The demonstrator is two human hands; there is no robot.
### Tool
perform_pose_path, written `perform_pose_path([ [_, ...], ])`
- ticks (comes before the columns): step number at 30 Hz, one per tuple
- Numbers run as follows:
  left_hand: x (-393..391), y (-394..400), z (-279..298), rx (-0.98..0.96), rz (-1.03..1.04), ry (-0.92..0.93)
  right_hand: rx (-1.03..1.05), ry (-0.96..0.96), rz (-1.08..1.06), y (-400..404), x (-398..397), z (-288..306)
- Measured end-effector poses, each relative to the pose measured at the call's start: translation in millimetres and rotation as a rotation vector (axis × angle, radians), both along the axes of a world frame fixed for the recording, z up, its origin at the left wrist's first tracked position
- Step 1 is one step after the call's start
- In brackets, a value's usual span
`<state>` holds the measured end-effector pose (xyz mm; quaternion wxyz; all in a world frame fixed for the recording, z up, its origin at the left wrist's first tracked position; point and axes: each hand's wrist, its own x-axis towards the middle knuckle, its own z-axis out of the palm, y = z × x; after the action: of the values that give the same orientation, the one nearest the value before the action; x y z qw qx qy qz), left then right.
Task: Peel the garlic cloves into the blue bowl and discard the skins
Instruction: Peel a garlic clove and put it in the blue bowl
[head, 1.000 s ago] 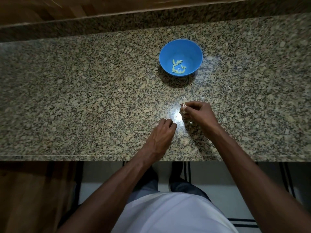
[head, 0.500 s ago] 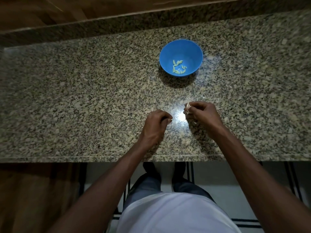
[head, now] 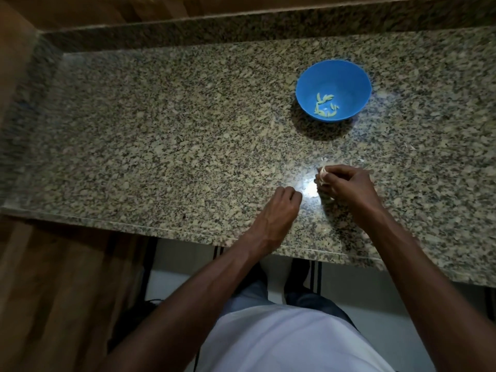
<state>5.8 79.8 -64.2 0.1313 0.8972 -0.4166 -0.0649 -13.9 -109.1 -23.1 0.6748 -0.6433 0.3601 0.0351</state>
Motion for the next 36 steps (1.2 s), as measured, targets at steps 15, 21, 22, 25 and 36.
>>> perform_pose_path([
  [15, 19.7, 99.8, 22.9, -0.694, 1.094, 0.619, 0.108, 0.001, 0.25, 73.2, 32.6, 0.7],
  [21, 20.6, 128.9, 29.1, -0.827, 1.194, 0.683, 0.117, -0.036, 0.348, 122.9, 42.3, 17.6],
  [22, 19.8, 134.8, 31.7, -0.866, 1.203, 0.689, 0.133, -0.035, 0.361, 132.6, 43.0, 19.7],
  [25, 16.3, 156.1, 37.2, -1.008, 1.246, 0.721, 0.18, -0.029, 0.408, 163.7, 43.6, 22.9],
  [36, -61.2, 327.4, 44.4, -1.58, 1.538, 0.695, 0.402, 0.026, 0.659, 363.2, 23.4, 14.9],
])
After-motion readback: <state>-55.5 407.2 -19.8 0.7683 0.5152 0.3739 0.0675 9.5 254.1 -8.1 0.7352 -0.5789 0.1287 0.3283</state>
